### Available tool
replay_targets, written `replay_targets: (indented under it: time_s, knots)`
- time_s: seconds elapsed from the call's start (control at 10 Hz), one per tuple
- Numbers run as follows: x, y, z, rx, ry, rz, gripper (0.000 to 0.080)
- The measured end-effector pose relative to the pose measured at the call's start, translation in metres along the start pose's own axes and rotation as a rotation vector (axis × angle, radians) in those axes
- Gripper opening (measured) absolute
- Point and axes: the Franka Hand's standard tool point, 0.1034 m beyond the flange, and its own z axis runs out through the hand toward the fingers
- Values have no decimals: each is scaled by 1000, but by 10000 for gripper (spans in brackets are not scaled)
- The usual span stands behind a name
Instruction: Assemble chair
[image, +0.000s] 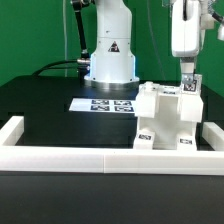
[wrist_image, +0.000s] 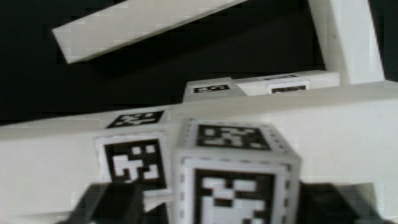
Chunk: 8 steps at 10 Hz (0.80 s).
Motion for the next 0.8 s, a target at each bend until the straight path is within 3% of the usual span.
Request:
replay_targets:
  time_s: [0.1,0.2,0.3,0.8]
  knots:
    - [-1,0,0,-8,1,-43,461]
    - [-3,2,-1,-24,1,-115,607]
    - [-4,3,-2,-38,6,-202,638]
    - [-7,0,-3,-50,5,-712,649]
